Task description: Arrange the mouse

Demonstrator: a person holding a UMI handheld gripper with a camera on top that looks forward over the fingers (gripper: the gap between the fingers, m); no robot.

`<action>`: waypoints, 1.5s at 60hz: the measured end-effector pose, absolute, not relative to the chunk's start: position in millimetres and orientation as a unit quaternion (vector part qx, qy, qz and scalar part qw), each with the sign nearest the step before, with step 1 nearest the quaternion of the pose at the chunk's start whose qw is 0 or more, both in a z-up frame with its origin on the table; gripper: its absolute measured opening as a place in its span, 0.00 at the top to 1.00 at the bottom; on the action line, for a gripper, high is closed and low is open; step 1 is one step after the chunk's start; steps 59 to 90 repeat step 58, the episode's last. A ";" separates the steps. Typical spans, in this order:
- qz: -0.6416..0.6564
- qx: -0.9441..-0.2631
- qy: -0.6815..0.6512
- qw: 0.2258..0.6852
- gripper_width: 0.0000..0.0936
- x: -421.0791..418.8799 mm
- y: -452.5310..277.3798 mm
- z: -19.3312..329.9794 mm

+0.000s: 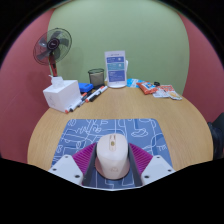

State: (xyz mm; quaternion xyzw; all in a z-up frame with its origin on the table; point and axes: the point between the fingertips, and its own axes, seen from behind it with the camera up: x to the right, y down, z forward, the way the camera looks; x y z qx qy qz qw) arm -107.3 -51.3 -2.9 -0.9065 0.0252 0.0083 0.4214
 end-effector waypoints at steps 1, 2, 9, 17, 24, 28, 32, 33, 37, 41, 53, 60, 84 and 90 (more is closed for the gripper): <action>0.006 -0.906 0.025 0.422 0.32 -107.2 -52.5 -1.0; 0.005 -0.906 0.024 0.423 0.27 -107.5 -54.0 1.7; -0.002 -0.904 0.013 0.428 0.10 -113.3 -71.0 33.7; -0.015 -0.899 0.008 0.438 0.10 -122.8 -108.6 87.6; -0.019 -0.892 0.006 0.452 0.10 -134.2 -149.4 137.0; -0.024 -0.887 0.005 0.460 0.10 -139.3 -176.4 161.2; -0.030 -0.883 0.005 0.469 0.10 -144.1 -205.1 180.4; -0.031 -0.882 0.005 0.470 0.10 -145.0 -212.6 184.1; -0.034 -0.880 0.005 0.474 0.10 -148.0 -241.2 195.3; -0.039 -0.877 0.005 0.478 0.10 -151.4 -267.7 203.7; -0.041 -0.878 0.010 0.477 0.10 -160.1 -328.7 212.4; -0.042 -0.877 0.010 0.478 0.10 -162.8 -342.4 215.3; -0.042 -0.877 0.010 0.478 0.10 -162.8 -342.4 215.3; -0.042 -0.877 0.010 0.478 0.10 -162.8 -342.4 215.3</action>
